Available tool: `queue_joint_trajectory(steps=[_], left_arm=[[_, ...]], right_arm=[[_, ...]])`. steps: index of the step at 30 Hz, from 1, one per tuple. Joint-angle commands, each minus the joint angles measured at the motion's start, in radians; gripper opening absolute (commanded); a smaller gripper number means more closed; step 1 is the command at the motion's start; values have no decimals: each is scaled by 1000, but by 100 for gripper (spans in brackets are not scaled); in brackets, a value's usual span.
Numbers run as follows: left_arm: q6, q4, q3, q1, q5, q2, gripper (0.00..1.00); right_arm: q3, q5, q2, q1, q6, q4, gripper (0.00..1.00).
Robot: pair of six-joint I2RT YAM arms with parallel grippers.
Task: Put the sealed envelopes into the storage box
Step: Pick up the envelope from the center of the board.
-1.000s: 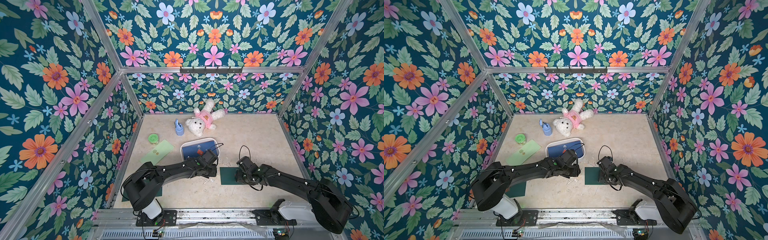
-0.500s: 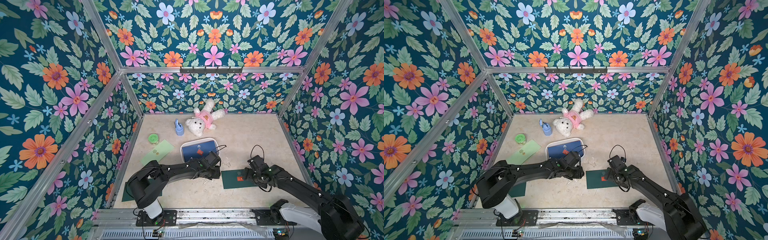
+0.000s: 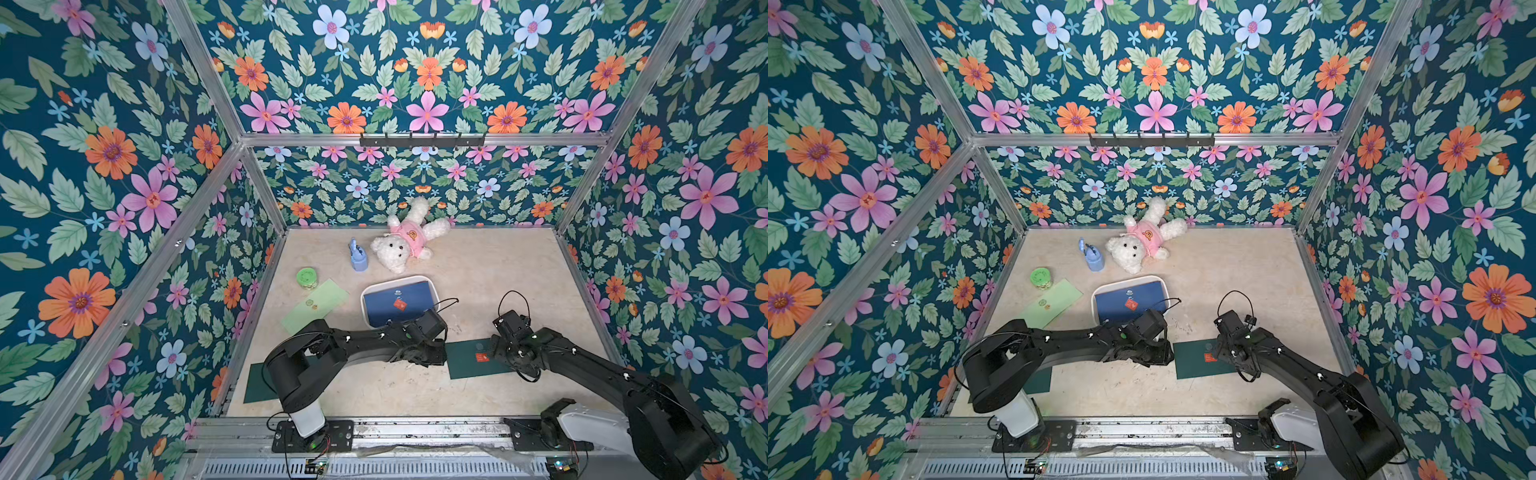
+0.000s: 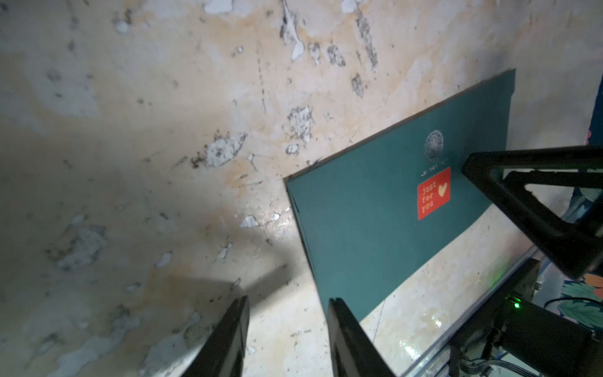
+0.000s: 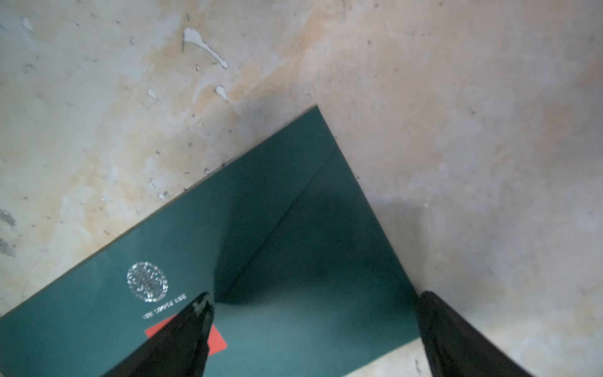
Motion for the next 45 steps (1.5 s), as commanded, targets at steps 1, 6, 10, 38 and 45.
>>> queue_joint_trajectory(steps=[1, 6, 10, 38, 45], left_arm=[[-4, 21, 3, 0, 14, 10, 46], [-11, 28, -2, -1, 10, 17, 46], [-23, 27, -12, 3, -12, 13, 47], [-10, 13, -64, 53, -20, -50, 48], [-18, 54, -78, 53, 16, -35, 48]], right_arm=[[-19, -49, 20, -2, -19, 52, 99], [-20, -160, 17, 7, -46, 97, 98], [-21, -215, 9, 47, -18, 126, 97], [139, -124, 85, -58, -174, -30, 99], [97, -199, 145, -58, -194, 46, 99]])
